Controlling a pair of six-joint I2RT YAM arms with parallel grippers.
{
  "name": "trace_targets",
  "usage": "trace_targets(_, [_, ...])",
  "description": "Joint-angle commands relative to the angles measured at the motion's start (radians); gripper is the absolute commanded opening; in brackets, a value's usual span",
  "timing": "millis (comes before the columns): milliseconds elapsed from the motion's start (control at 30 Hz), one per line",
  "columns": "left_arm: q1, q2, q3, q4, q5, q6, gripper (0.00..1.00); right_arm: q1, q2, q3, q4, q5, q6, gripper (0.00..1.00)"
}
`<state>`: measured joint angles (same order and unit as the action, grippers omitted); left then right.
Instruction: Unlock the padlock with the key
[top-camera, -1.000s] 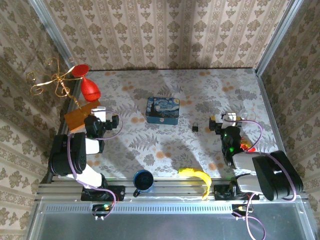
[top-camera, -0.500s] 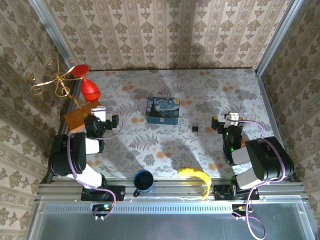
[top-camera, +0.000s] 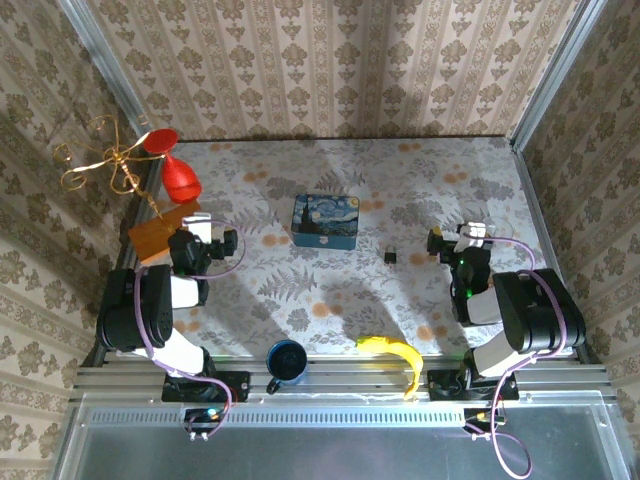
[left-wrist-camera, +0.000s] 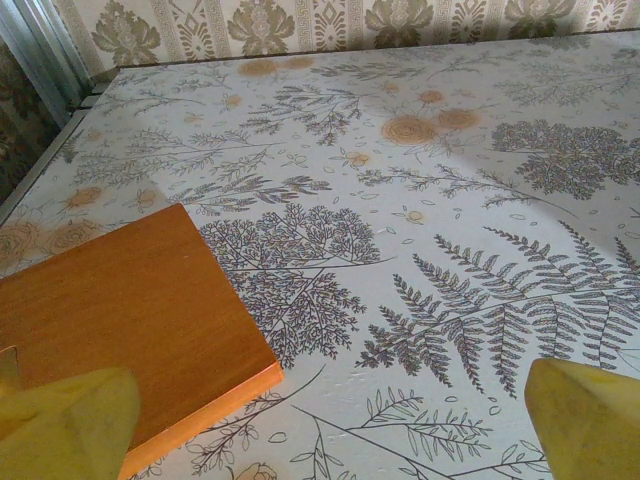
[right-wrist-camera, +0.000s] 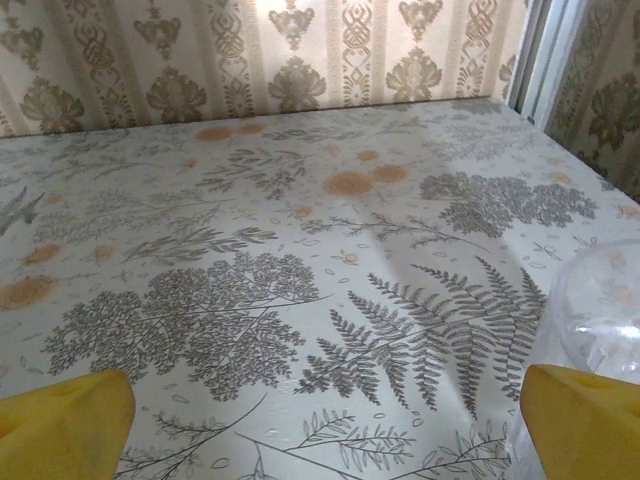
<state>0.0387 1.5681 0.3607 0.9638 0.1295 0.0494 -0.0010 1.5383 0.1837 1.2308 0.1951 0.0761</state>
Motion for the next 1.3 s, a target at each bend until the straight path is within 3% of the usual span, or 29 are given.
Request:
trace_targets(0, [-0.006,-0.012,0.021,-0.019,-0.008,0.003,1.0,-0.042,-0.02,0.053,-0.082,-0.064,0.063,1.0])
trace_targets(200, [-0.006,-0.012,0.02,-0.018,-0.008,0.003,1.0,-0.002,-0.009,0.231,-0.392,-0.184,-0.039,1.0])
trace_targets(667, [-0.007,-0.013,0.02,-0.019,-0.01,0.003,1.0,-0.017,-0.012,0.2,-0.34,-0.362,-0.088,1.0])
trace_targets(867, [-0.012,-0.011,0.025,-0.026,-0.01,0.01,1.0,-0.019,-0.012,0.202,-0.342,-0.351,-0.084,1.0])
trace_targets(1000, [-0.021,-0.013,0.028,-0.034,-0.014,0.02,1.0,-0.011,-0.011,0.22,-0.375,-0.166,-0.021,1.0])
trace_targets(1267, [-0.023,-0.013,0.029,-0.036,-0.016,0.021,1.0,-0.007,-0.012,0.218,-0.375,-0.155,-0.022,1.0])
